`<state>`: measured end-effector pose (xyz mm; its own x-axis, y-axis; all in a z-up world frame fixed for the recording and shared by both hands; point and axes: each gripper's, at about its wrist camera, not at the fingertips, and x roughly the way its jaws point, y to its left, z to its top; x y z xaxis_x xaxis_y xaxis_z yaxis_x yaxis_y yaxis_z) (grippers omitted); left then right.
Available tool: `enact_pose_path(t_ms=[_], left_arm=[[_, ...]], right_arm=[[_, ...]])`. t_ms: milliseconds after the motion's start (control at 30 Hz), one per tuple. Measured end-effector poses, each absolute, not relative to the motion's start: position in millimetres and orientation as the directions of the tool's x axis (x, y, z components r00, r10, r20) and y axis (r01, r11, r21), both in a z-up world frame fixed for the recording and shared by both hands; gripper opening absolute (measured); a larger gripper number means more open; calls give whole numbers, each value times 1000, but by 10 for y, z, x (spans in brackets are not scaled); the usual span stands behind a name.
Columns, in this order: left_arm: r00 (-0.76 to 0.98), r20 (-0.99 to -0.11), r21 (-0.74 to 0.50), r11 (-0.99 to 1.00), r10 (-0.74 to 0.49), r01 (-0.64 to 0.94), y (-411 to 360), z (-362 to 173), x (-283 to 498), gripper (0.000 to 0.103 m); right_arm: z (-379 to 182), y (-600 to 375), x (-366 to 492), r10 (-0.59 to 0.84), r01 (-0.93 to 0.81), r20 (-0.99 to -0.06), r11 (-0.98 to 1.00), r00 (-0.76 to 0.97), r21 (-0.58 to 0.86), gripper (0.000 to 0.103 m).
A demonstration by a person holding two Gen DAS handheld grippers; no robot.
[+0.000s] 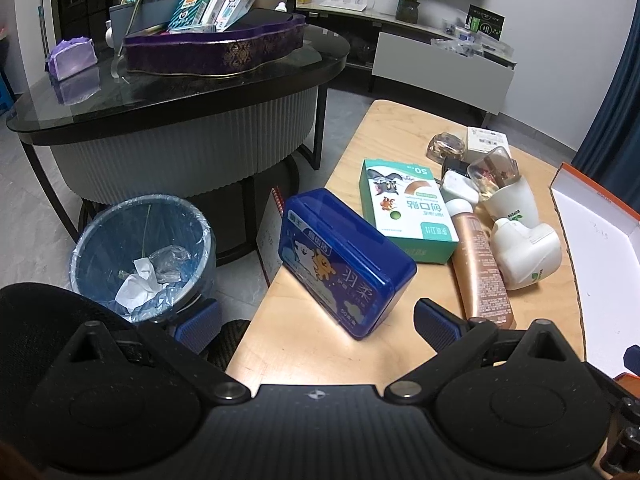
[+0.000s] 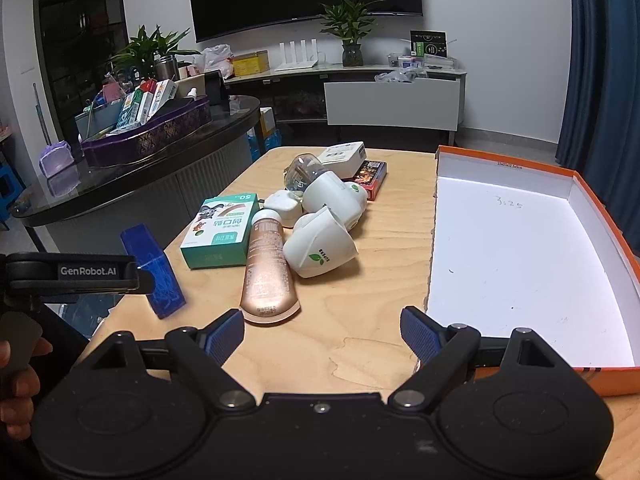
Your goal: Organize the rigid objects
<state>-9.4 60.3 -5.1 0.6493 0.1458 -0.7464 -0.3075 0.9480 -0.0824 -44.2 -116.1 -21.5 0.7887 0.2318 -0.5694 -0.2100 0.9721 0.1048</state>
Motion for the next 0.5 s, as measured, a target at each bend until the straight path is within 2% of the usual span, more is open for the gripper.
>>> enact_pose_path(t_ms=[500], left_arm=[[651, -746, -100, 943, 140, -317, 635, -50, -88, 103]], right_arm=[[-238, -1113, -427, 235, -224, -580, 970, 780, 91, 100]])
